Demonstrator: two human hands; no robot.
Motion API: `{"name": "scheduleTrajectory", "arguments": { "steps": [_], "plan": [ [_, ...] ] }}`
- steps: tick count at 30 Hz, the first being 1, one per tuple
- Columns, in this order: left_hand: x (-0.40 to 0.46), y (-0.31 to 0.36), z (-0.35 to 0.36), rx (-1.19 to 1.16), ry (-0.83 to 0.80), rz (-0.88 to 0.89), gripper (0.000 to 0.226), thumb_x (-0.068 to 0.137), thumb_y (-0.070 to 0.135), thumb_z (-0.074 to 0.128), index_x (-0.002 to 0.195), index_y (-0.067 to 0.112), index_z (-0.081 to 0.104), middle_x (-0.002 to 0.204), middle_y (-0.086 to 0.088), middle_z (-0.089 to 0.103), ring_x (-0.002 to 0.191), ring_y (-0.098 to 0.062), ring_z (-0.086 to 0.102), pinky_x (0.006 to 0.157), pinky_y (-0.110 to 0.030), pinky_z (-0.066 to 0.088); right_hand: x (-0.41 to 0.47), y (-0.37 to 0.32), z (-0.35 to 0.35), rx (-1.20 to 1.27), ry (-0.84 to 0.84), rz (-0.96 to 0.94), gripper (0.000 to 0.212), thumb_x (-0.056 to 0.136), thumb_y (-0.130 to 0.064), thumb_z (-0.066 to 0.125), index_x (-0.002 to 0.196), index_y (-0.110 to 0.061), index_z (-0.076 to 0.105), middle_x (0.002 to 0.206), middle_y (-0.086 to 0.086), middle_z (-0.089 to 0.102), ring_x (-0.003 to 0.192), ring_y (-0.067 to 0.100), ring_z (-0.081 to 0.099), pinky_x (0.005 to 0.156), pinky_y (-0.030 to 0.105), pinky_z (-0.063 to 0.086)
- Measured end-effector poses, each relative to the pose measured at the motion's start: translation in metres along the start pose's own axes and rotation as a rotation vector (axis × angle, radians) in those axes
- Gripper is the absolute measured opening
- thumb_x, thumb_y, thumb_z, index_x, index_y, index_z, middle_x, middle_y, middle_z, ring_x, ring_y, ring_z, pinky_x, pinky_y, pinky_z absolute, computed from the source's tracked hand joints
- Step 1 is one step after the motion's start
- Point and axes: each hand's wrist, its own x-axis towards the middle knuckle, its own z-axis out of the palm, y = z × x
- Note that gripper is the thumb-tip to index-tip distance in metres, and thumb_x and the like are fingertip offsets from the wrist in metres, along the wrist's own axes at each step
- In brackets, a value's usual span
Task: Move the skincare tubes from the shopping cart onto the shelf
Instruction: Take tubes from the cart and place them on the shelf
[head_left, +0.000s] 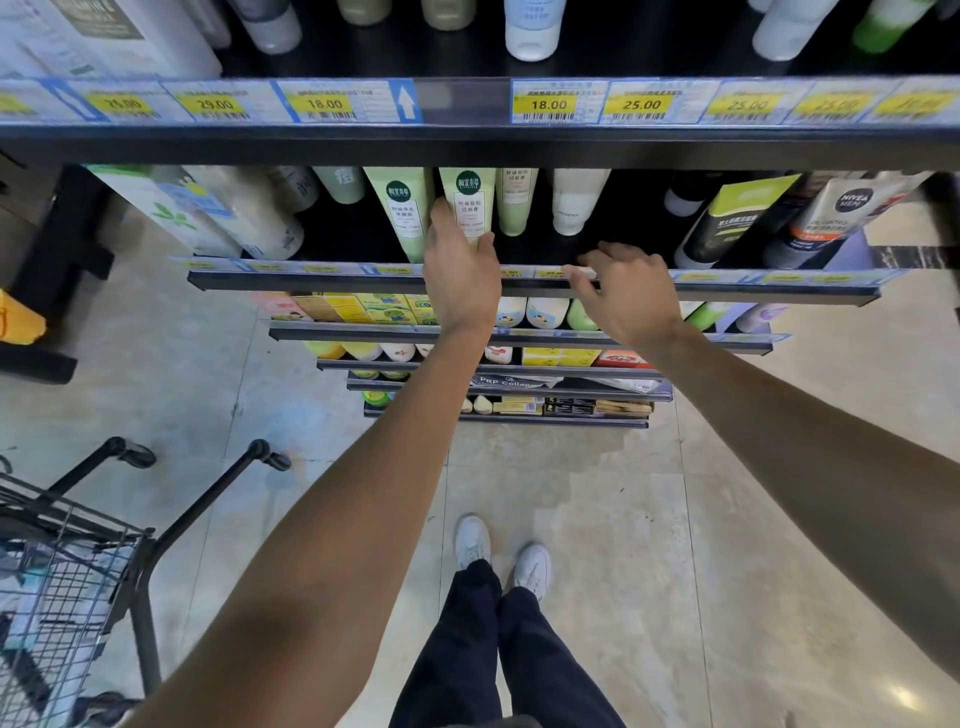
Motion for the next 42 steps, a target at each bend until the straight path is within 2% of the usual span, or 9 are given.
{"name": "scheduleTrajectory", "arguments": {
  "steps": [4,10,13,16,19,23,29,34,42],
  "plan": [
    [-0.004,0.002,-0.004,0.038,-0.023,-0.022,0.049,0.089,0.012,0.074,0.131,0.006,0.050,0.118,-0.009,0.068,0.108,-0.032,0.068,0.090,-0.047,0.058,-0.001,0.000,-0.001,0.036,-0.021,0.004,0.062,0.102,-0.057,0.033,0.121,-0.012,0.071,0.134,0.018,0.066,0.127,0.036,0.059,0.100,0.048,0.044],
    [-0.032,0.009,-0.023,0.030,-0.099,-0.011,0.056,0.095,0.012,0.066,0.146,0.005,0.042,0.135,-0.013,0.060,0.120,-0.032,0.061,0.099,-0.045,0.054,-0.005,0.001,-0.021,0.213,-0.069,-0.035,0.040,0.105,-0.038,0.053,0.128,-0.008,0.066,0.125,0.014,0.068,0.116,0.035,0.063,0.100,0.046,0.049],
    [-0.054,0.015,-0.042,0.051,-0.131,-0.045,0.063,0.100,0.015,0.062,0.155,0.005,0.032,0.148,-0.014,0.051,0.127,-0.029,0.057,0.099,-0.035,0.049,-0.025,-0.005,-0.034,0.277,-0.014,-0.074,0.035,0.103,-0.027,0.059,0.131,-0.006,0.066,0.134,0.018,0.063,0.127,0.035,0.057,0.109,0.044,0.046],
    [-0.078,0.017,-0.062,0.076,-0.174,-0.076,0.066,0.101,0.022,0.062,0.157,0.011,0.029,0.153,-0.010,0.047,0.135,-0.028,0.052,0.104,-0.037,0.047,-0.058,-0.019,-0.044,0.335,-0.025,-0.069,0.036,0.102,-0.027,0.059,0.132,-0.009,0.065,0.140,0.016,0.060,0.134,0.034,0.053,0.113,0.045,0.044],
    [-0.109,0.013,-0.091,0.150,-0.178,-0.108,0.063,0.102,0.028,0.058,0.158,0.017,0.029,0.151,-0.006,0.050,0.129,-0.027,0.057,0.102,-0.042,0.050,-0.094,-0.042,-0.058,0.374,-0.115,-0.122,0.038,0.103,-0.030,0.056,0.135,-0.010,0.064,0.143,0.013,0.059,0.134,0.033,0.053,0.111,0.043,0.043],
    [-0.160,-0.009,-0.151,0.256,-0.183,-0.104,0.051,0.104,0.037,0.052,0.151,0.021,0.041,0.137,-0.005,0.056,0.111,-0.026,0.065,0.088,-0.042,0.055,-0.135,-0.077,-0.075,0.358,-0.353,-0.304,0.043,0.107,-0.038,0.047,0.145,-0.020,0.055,0.152,0.002,0.050,0.141,0.023,0.045,0.113,0.035,0.037],
    [-0.243,-0.075,-0.249,0.487,-0.089,-0.329,0.051,0.104,0.043,0.047,0.149,0.018,0.046,0.144,-0.008,0.053,0.128,-0.031,0.054,0.103,-0.042,0.047,-0.169,-0.150,-0.086,0.319,-0.566,-0.601,0.048,0.109,-0.049,0.037,0.155,-0.035,0.040,0.161,-0.014,0.035,0.150,0.009,0.029,0.117,0.024,0.024],
    [-0.301,-0.111,-0.320,0.498,0.060,-0.549,0.053,0.104,0.049,0.042,0.150,0.022,0.042,0.150,-0.003,0.047,0.131,-0.028,0.050,0.105,-0.041,0.045,-0.192,-0.248,-0.073,0.341,-0.651,-0.878,0.046,0.107,-0.050,0.040,0.151,-0.035,0.046,0.160,-0.012,0.039,0.149,0.007,0.030,0.121,0.029,0.028],
    [-0.388,-0.147,-0.424,0.500,0.398,-0.779,0.050,0.102,0.046,0.049,0.144,0.019,0.049,0.138,-0.007,0.057,0.122,-0.030,0.056,0.096,-0.042,0.050,-0.252,-0.437,-0.076,0.276,-0.677,-1.315,0.049,0.108,-0.048,0.041,0.153,-0.031,0.045,0.163,-0.007,0.037,0.151,0.011,0.027,0.121,0.030,0.027]
  ]
}}
